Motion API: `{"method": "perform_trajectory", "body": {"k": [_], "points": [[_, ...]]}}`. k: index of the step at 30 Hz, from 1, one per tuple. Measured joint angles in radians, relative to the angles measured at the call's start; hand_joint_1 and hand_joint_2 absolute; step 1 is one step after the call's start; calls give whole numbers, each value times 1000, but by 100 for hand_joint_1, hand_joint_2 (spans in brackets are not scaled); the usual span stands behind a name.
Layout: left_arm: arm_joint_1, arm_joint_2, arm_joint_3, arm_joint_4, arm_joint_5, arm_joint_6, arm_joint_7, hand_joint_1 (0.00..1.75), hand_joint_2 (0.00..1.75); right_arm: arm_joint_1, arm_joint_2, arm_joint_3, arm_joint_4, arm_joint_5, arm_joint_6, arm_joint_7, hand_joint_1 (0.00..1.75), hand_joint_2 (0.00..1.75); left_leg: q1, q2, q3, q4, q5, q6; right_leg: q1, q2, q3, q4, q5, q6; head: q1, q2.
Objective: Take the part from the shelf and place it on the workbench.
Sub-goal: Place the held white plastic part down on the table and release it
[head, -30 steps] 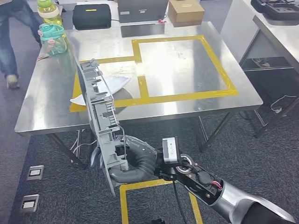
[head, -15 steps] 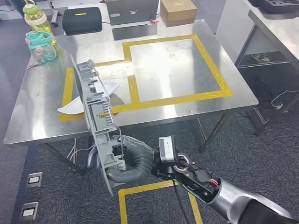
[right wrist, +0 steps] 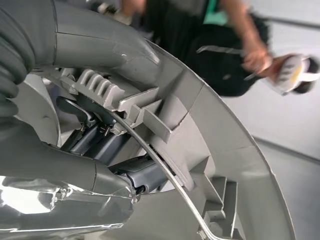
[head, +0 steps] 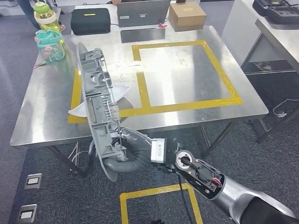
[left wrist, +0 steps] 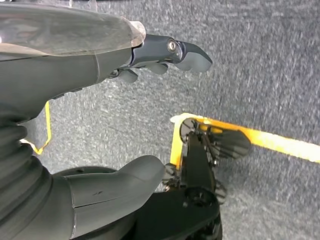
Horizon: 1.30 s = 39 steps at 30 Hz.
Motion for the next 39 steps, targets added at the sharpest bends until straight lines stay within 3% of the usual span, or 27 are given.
{"method": "perform_trajectory", "body": {"k": [1,3,4,5,7,10,11,13,14,15,16,18,20,23,25,28,29,30,31,33,34,35,39], "points": [[0,-1,0,0,0,0,1,0,175,-10,-4,-3,2,14,-10,7,175,175,0,-1,8,0,-5,-1,0,0,8,-38,38,-3,3,0],[-1,-3,0,0,-1,-1,3,0,175,-39,-11,-11,5,42,-35,19,175,175,-1,-3,24,-1,-16,-6,2,0,60,-181,131,-13,9,0],[-2,-4,0,0,-1,-1,4,0,175,-57,-13,-16,7,54,-48,24,175,175,-2,-3,27,0,-20,-9,6,0,84,-239,159,-18,9,0],[-5,-5,0,0,-1,-1,5,0,175,-75,-16,-23,10,67,-64,29,175,175,-3,-3,26,0,-21,-13,9,1,99,-277,170,-23,9,0],[-8,-5,0,0,1,-1,8,0,175,-106,-22,-37,16,87,-92,38,175,175,-3,-2,20,-2,-20,-22,13,1,107,-298,161,-30,9,0],[-8,-6,0,0,6,-2,9,0,175,-147,-29,-61,32,96,-112,48,175,175,-5,0,3,35,-44,-36,2,1,125,-322,159,-40,3,0],[-9,-6,0,0,8,-2,9,0,175,-161,-30,-69,40,97,-115,50,175,175,-5,0,-24,86,-66,-40,-1,0,131,-328,159,-43,-3,0],[-7,-6,0,0,9,-2,8,0,175,-187,-32,-82,57,101,-121,52,175,175,-2,0,-108,225,-113,-46,0,0,134,-329,156,-48,-13,0],[-5,-7,0,0,10,-3,8,0,175,-196,-32,-87,66,105,-125,54,175,175,-1,0,-144,275,-120,-48,0,0,136,-329,153,-49,-16,0],[-3,-7,0,0,11,-4,8,0,175,-202,-33,-91,75,113,-131,57,175,175,-1,0,-163,291,-107,-48,0,1,140,-329,150,-50,-18,0],[-2,-7,0,0,12,-4,8,0,175,-207,-34,-95,84,122,-137,62,175,175,0,0,-162,265,-75,-48,0,1,146,-329,145,-49,-19,0],[0,-5,0,0,13,-5,7,0,175,-219,-38,-100,101,147,-154,76,175,175,-1,1,-111,125,14,-42,1,2,159,-328,134,-44,-23,0],[-2,-4,0,0,14,-5,5,0,175,-238,-41,-105,116,169,-170,87,175,175,-4,1,-65,15,55,-35,5,3,162,-325,123,-36,-26,0],[-2,-5,0,0,15,-5,4,0,175,-263,-48,-110,141,205,-193,103,175,175,-5,-1,-52,-7,46,-24,7,3,163,-325,113,-22,-25,0],[-1,-5,0,0,16,-5,3,0,175,-274,-53,-113,157,220,-202,111,175,175,-1,-1,-43,-13,42,-14,5,1,149,-292,90,-9,-21,0],[-1,-4,0,0,16,-5,0,0,175,-285,-63,-118,177,221,-206,114,175,175,1,-1,-29,-15,32,-3,-1,0,49,-94,11,5,-8,0],[0,-4,0,0,16,-6,-2,0,175,-286,-67,-118,185,218,-207,114,175,175,2,-1,-24,-14,27,-2,-3,0,12,-32,-2,8,-5,0],[1,-4,0,0,17,-7,-3,0,175,-286,-70,-119,194,212,-208,115,175,175,2,-1,-17,-14,22,-3,-4,0,-9,-6,5,9,-2,0],[2,-5,0,0,17,-8,-4,0,175,-286,-74,-121,202,205,-210,115,175,175,3,-2,-8,-14,16,-4,-6,0,-12,-20,32,10,0,0],[5,-7,0,0,17,-10,-5,0,175,-286,-80,-127,214,189,-210,113,175,175,5,-5,12,-14,2,-10,-9,0,31,-150,126,9,8,0],[4,-7,0,0,17,-10,-5,0,175,-288,-84,-131,219,184,-211,111,175,175,4,-7,18,-13,-4,-15,-7,0,59,-216,161,7,10,0],[4,-7,0,0,17,-10,-6,0,175,-291,-87,-134,224,180,-211,109,175,175,3,-7,21,-12,-8,-20,-6,0,81,-267,178,4,12,0],[2,-7,0,0,18,-10,-7,0,175,-289,-93,-145,237,142,-214,100,175,175,0,-6,15,-7,-15,-39,-5,3,105,-309,164,-17,5,0]]}}
